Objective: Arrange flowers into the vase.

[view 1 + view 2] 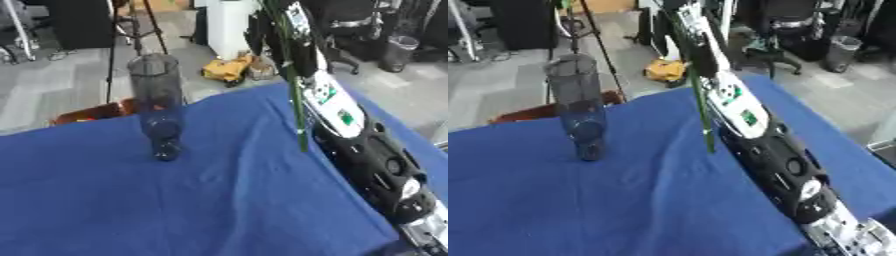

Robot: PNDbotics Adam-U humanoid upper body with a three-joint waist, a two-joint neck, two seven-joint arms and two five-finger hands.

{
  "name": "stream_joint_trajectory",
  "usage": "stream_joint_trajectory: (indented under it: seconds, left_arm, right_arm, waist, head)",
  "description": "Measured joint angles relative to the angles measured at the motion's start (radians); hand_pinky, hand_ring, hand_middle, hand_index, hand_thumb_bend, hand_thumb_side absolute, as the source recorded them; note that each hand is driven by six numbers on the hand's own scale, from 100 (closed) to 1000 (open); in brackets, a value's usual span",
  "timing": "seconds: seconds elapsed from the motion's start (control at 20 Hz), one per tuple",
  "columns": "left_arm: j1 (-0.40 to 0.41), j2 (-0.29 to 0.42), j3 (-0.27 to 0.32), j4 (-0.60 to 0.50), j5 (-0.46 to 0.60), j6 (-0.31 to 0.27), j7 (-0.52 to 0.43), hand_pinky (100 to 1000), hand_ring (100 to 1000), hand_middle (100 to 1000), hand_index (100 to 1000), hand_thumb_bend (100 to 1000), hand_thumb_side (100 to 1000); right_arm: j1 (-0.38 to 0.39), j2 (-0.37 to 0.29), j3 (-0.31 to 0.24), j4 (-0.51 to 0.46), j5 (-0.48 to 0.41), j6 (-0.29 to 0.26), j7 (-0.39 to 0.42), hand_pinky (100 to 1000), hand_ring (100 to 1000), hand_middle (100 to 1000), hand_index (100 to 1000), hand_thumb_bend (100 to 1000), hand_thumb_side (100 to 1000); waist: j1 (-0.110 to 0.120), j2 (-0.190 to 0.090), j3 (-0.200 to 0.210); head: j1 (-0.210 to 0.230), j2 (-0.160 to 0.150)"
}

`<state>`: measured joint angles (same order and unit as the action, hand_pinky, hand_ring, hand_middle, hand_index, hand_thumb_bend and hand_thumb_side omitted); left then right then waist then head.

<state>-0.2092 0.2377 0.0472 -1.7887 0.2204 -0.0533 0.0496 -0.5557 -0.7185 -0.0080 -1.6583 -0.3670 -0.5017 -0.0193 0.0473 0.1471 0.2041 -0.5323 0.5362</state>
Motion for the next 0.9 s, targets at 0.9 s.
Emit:
stream_joint_trajectory:
  seconds: [0.9]
  left_arm:
    - [0.003,0.0,0.001,0.0,0.0,-0.001,0.002,494,553,606,823,310,946]
  right_arm:
    - [0.007,0.0,0.014,-0.001,0.003,-0.048,0.028,107,355,143,478,100,560]
  waist:
    - [-0.004,0.0,0.0]
  head:
    - [-0.076,-0.004]
